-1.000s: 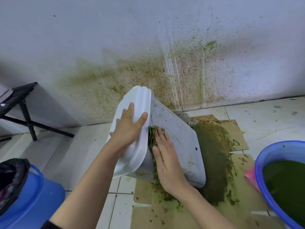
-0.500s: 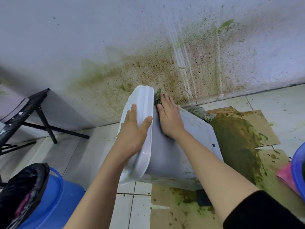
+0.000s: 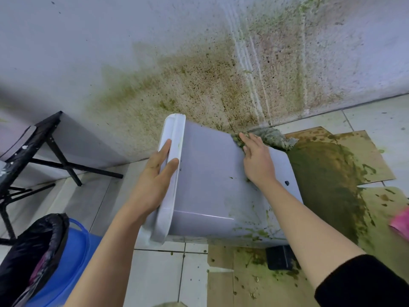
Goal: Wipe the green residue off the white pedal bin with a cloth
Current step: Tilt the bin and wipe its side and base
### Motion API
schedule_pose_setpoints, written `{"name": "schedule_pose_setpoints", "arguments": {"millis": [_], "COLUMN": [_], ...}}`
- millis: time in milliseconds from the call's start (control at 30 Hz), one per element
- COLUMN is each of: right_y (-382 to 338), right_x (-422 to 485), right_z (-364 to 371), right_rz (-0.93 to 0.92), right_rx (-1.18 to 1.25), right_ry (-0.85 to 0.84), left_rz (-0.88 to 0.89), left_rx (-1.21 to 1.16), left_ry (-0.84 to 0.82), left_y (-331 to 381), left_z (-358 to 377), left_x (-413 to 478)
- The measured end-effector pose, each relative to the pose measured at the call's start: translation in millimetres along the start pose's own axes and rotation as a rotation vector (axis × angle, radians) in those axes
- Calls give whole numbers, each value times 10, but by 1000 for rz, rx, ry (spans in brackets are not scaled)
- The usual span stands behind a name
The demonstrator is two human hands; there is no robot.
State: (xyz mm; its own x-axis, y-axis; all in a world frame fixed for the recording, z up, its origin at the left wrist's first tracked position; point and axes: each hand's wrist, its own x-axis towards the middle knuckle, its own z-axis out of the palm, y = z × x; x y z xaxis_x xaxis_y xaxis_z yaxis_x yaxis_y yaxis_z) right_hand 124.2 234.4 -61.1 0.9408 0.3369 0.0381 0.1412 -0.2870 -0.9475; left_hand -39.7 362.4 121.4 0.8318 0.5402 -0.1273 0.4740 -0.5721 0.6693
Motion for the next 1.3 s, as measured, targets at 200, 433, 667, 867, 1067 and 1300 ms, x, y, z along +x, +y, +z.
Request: {"name": "schedule_pose_setpoints", "arguments": {"millis": [200, 433, 667, 867, 1067, 1300], "right_y": [413, 446, 196, -533, -1115, -1100], "right_x": [-107, -422, -1010, -501, 44, -561], "right_z": [-217, -272, -190, 99, 296, 312], "right_rz": [166, 175, 135, 11, -158, -300], "right_rx": [-7, -44, -96, -10, 21, 29], "right_ry": [73, 92, 71, -9, -85, -121], "left_rz": [-5, -14, -4, 13, 35, 37], "left_rx": [-14, -48, -25, 6, -3, 32], "left_ry": [14, 10, 11, 18, 13, 11], "left_y": [-55, -45, 28, 89, 125, 102], "left_z": [-10, -14, 24, 64, 79, 61], "left_x": [-9, -35, -29, -56, -28, 0]}}
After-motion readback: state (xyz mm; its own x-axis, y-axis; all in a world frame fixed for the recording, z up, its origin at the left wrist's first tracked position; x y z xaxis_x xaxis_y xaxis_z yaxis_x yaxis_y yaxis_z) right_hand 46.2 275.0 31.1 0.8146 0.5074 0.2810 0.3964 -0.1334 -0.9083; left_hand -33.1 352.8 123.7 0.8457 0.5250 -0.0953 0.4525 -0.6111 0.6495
